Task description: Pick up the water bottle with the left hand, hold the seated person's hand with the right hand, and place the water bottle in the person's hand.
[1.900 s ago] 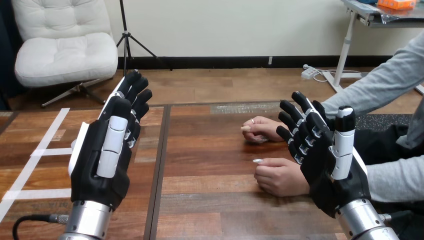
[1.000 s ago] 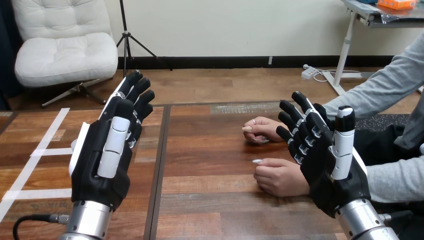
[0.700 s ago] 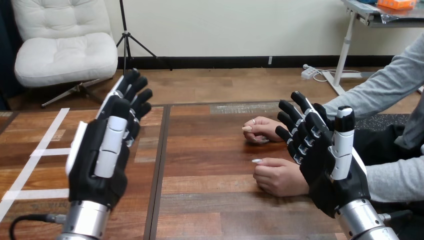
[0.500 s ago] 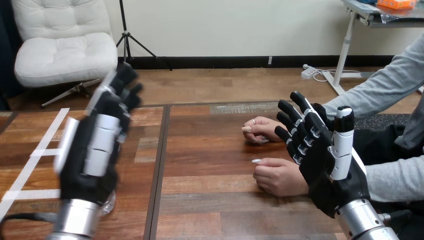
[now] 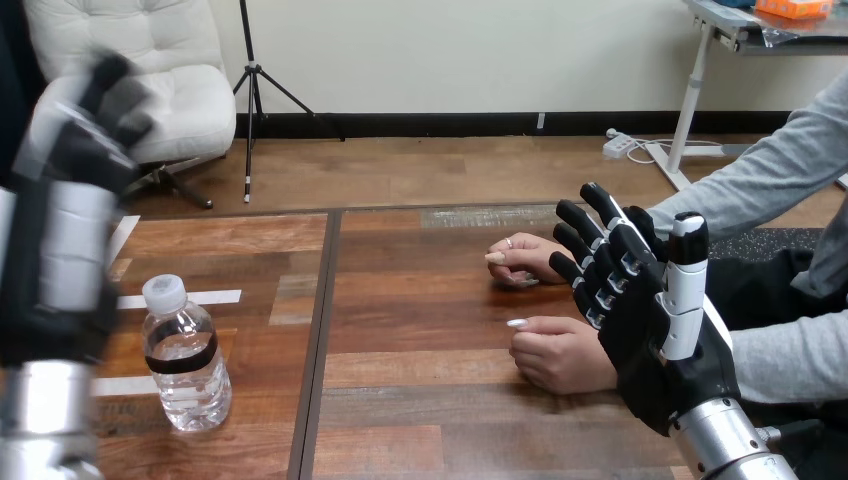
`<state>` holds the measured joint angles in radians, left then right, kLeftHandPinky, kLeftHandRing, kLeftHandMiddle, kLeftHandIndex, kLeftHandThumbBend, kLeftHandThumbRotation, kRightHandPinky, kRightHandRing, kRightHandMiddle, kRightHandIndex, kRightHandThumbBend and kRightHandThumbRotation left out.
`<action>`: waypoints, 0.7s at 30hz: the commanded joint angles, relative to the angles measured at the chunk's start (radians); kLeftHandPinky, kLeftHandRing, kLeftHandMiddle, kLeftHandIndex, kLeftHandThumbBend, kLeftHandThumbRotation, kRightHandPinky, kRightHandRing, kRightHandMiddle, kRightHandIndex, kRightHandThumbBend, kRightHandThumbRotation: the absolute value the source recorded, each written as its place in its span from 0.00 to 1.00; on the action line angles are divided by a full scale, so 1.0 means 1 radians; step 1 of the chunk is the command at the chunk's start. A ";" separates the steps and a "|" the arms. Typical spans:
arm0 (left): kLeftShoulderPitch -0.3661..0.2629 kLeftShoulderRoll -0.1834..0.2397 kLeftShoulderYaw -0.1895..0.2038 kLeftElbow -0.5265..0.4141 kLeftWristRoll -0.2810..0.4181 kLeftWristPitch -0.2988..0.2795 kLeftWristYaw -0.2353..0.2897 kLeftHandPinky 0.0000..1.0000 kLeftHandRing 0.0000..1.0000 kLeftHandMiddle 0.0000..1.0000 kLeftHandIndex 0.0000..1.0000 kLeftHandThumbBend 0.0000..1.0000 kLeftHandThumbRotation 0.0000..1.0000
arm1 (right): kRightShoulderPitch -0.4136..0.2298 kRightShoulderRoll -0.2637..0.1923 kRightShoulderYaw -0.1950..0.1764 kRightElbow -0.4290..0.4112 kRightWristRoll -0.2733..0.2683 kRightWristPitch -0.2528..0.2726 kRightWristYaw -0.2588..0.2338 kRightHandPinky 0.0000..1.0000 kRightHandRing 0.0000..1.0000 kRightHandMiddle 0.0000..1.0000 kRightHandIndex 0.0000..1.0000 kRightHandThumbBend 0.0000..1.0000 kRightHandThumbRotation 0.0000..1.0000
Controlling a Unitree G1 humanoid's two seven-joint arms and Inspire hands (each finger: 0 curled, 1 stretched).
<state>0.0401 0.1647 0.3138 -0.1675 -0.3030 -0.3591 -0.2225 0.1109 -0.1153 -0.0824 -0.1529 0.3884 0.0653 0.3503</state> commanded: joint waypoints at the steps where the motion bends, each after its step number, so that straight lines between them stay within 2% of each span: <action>1: -0.081 0.049 0.045 0.029 0.017 -0.031 0.018 0.87 0.92 0.92 0.88 0.85 0.87 | -0.062 0.005 -0.003 -0.019 0.012 -0.014 0.007 1.00 1.00 0.97 1.00 1.00 1.00; 10: -0.093 0.081 0.079 0.051 0.035 -0.028 0.048 0.97 0.97 0.94 0.89 0.88 0.89 | -0.065 0.005 -0.004 -0.016 0.013 -0.014 0.009 1.00 0.99 0.96 0.99 1.00 1.00; 21: -0.100 0.098 0.108 0.080 0.060 -0.034 0.078 1.00 1.00 0.96 0.91 0.90 0.91 | -0.068 0.000 -0.005 -0.018 0.014 -0.010 0.012 1.00 1.00 0.97 1.00 1.00 1.00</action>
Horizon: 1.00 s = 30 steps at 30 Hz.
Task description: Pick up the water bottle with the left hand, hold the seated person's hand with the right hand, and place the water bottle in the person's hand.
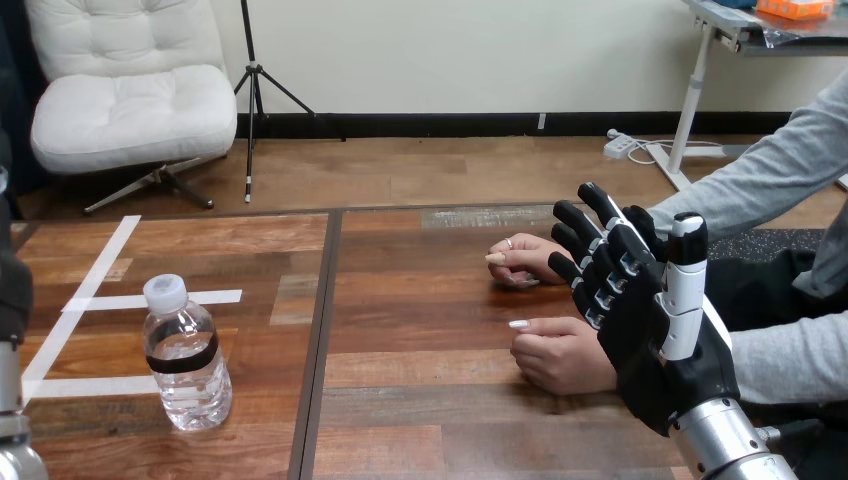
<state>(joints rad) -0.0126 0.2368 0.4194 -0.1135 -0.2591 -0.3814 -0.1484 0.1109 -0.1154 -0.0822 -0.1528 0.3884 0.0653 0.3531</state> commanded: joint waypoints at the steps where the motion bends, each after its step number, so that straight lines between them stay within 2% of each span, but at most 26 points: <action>1: -0.048 0.027 0.005 0.035 0.017 -0.016 0.005 1.00 1.00 0.97 0.91 0.91 0.91 | -0.068 -0.001 -0.005 -0.019 0.014 -0.009 0.009 1.00 1.00 0.97 1.00 1.00 1.00; 15: -0.048 0.028 0.001 0.132 0.054 -0.029 0.018 1.00 1.00 1.00 0.95 0.87 0.91 | -0.071 -0.002 -0.005 -0.019 0.017 -0.007 0.014 1.00 1.00 0.97 1.00 1.00 1.00; 19: -0.047 0.025 -0.003 0.169 0.039 -0.020 0.007 1.00 1.00 1.00 0.95 0.87 0.89 | -0.070 -0.002 -0.006 -0.019 0.015 -0.008 0.013 1.00 1.00 0.97 1.00 1.00 1.00; 30: -0.032 0.033 -0.023 0.250 0.070 0.000 0.002 1.00 1.00 1.00 0.99 0.87 0.86 | -0.067 -0.001 -0.009 -0.024 0.018 -0.005 0.011 1.00 1.00 0.97 0.99 1.00 1.00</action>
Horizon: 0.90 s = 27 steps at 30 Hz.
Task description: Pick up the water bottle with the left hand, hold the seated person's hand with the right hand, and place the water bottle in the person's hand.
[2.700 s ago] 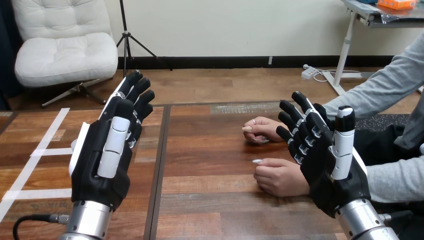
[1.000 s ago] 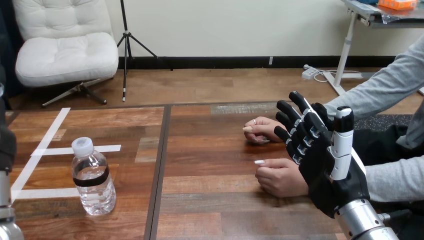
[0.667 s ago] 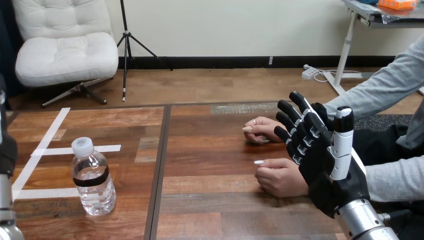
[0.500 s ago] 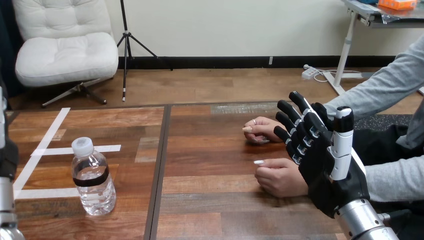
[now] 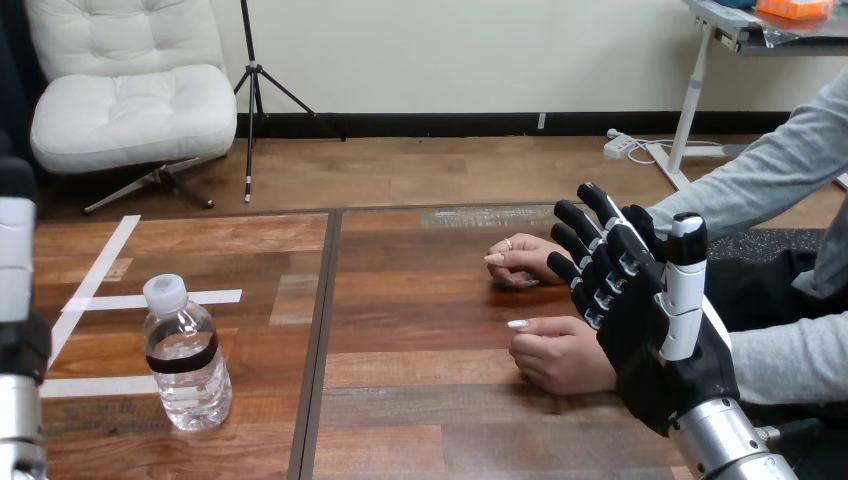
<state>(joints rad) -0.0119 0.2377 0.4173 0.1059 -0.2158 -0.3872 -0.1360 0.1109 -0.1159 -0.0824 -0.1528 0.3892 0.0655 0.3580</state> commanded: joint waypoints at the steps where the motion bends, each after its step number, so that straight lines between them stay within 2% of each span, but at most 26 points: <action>1: -0.032 0.033 -0.024 0.044 0.024 0.005 -0.018 1.00 1.00 1.00 0.99 0.87 0.86 | -0.067 -0.001 -0.009 -0.024 0.018 -0.005 0.006 1.00 1.00 0.96 0.99 1.00 1.00; 9: -0.030 0.033 -0.038 0.089 0.041 0.026 -0.030 1.00 1.00 1.00 1.00 0.76 0.89 | -0.065 -0.002 -0.009 -0.028 0.019 0.000 0.005 1.00 1.00 0.96 0.99 1.00 1.00; 18: -0.033 0.017 -0.047 0.112 0.043 0.078 -0.020 1.00 1.00 1.00 1.00 0.69 0.90 | -0.066 -0.002 -0.009 -0.026 0.019 -0.001 0.007 1.00 1.00 0.96 0.99 1.00 1.00; 27: -0.048 0.000 -0.042 0.164 0.006 0.082 -0.024 1.00 1.00 1.00 1.00 0.63 0.90 | -0.063 -0.003 -0.008 -0.031 0.019 -0.001 0.008 1.00 1.00 0.96 0.99 1.00 1.00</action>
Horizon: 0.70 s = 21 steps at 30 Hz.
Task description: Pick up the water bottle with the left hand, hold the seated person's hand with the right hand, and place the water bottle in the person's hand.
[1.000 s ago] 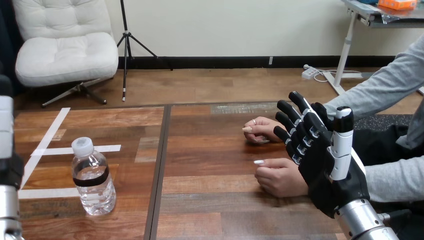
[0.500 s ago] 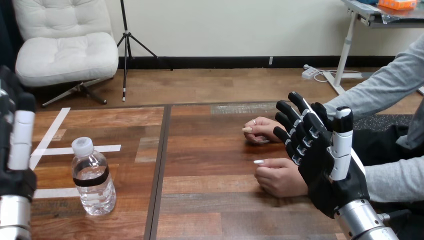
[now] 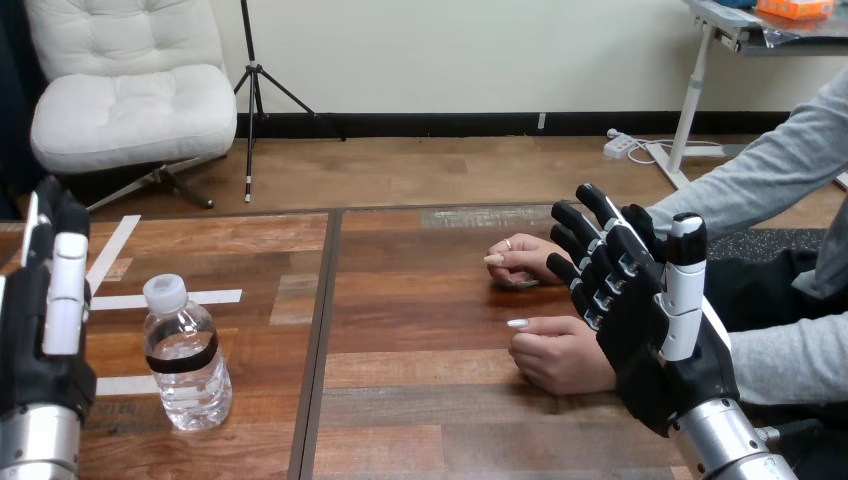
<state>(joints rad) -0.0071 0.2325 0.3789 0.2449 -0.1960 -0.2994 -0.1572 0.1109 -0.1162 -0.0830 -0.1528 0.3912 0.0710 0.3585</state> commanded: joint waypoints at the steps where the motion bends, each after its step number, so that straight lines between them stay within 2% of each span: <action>1: -0.056 0.004 -0.004 0.036 -0.016 -0.006 -0.003 1.00 1.00 1.00 1.00 0.62 0.90 | -0.063 -0.003 -0.008 -0.030 0.018 -0.007 0.009 1.00 1.00 0.96 0.99 1.00 1.00; 7: -0.064 0.009 -0.010 0.079 -0.017 -0.013 -0.011 1.00 1.00 1.00 1.00 0.61 0.90 | -0.059 -0.002 -0.008 -0.032 0.016 -0.012 0.009 1.00 1.00 0.96 0.99 1.00 1.00; 12: -0.084 0.005 -0.015 0.139 -0.038 0.016 -0.024 1.00 1.00 1.00 1.00 0.56 0.89 | -0.056 -0.001 -0.011 -0.030 0.025 -0.013 0.016 1.00 0.99 0.96 0.99 1.00 1.00; 21: -0.101 0.005 -0.017 0.181 -0.053 0.037 -0.033 1.00 1.00 1.00 1.00 0.58 0.85 | -0.056 -0.001 -0.012 -0.029 0.021 -0.013 0.013 1.00 0.99 0.96 0.99 1.00 1.00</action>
<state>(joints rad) -0.0419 0.2296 0.3732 0.4061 -0.2335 -0.2723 -0.1774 0.1110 -0.1163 -0.0834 -0.1529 0.3953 0.0709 0.3658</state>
